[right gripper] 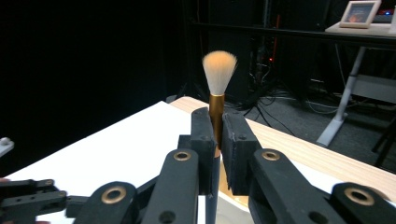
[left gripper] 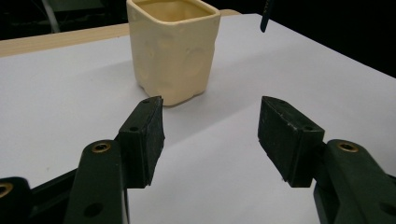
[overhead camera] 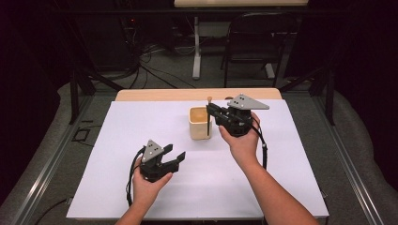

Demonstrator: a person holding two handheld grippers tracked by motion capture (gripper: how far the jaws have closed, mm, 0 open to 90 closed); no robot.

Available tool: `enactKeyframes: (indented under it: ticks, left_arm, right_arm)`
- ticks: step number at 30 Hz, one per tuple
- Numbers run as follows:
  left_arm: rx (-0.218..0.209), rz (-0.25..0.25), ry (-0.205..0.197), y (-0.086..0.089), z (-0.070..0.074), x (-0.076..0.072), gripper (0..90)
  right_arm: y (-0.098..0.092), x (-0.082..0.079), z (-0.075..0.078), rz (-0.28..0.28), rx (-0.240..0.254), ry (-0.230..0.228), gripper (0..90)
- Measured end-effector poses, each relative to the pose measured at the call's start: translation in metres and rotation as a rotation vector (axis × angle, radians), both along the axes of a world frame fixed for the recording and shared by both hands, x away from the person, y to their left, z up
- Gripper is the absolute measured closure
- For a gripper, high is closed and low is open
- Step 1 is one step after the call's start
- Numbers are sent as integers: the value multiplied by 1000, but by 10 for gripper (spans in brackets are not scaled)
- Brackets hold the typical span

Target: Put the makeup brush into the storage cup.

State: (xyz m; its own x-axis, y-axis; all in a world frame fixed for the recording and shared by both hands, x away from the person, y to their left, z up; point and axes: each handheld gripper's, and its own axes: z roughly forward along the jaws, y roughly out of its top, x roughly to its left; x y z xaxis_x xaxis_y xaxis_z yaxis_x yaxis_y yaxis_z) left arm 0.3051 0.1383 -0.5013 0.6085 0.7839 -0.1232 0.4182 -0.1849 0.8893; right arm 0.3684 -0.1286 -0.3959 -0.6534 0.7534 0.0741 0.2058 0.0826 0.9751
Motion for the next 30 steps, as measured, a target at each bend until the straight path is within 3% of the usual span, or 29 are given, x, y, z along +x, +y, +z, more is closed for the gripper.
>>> enactKeyframes:
  ticks: [15,24,30]
  left_arm:
    - [-1,10,2,3,-1,1,409]
    - [-8,16,12,5,-1,2,408]
    - [-11,20,11,5,-1,2,408]
  right_arm:
    - [1,18,18,-16,1,-9,840]
    - [8,30,25,-26,22,-10,840]
    - [16,38,31,-35,5,-27,840]
